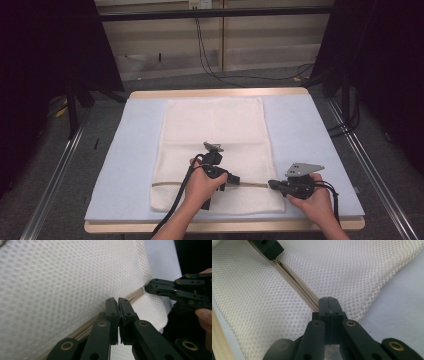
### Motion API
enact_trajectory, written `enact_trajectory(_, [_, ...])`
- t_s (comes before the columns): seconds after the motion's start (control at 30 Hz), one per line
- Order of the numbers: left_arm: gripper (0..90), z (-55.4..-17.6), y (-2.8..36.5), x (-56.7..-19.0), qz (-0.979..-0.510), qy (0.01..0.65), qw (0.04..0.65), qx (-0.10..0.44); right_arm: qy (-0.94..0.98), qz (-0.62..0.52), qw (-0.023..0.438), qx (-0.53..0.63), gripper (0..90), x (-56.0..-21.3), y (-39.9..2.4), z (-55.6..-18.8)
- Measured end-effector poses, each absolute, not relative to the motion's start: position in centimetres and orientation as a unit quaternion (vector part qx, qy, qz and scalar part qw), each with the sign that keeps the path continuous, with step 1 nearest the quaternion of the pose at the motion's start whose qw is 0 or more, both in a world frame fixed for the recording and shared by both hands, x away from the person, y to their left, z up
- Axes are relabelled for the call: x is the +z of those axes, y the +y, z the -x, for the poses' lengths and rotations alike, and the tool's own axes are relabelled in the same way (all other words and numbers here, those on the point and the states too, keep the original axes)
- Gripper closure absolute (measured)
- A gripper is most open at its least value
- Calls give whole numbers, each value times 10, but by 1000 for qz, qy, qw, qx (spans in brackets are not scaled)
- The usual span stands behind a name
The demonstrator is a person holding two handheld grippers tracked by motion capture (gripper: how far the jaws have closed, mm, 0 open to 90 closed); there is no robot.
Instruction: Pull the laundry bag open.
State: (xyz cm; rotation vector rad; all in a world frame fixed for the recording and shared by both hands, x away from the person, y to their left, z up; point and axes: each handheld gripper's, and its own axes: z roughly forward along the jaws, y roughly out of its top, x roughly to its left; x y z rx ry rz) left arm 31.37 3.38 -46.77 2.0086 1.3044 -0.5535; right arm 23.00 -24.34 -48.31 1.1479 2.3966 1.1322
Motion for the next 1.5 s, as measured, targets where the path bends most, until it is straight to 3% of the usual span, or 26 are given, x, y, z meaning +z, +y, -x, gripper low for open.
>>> enact_trajectory(1.5, [874,-315,102,-458,-764,512,341,-194,823,-396,123,388,900,-483,-243,-230])
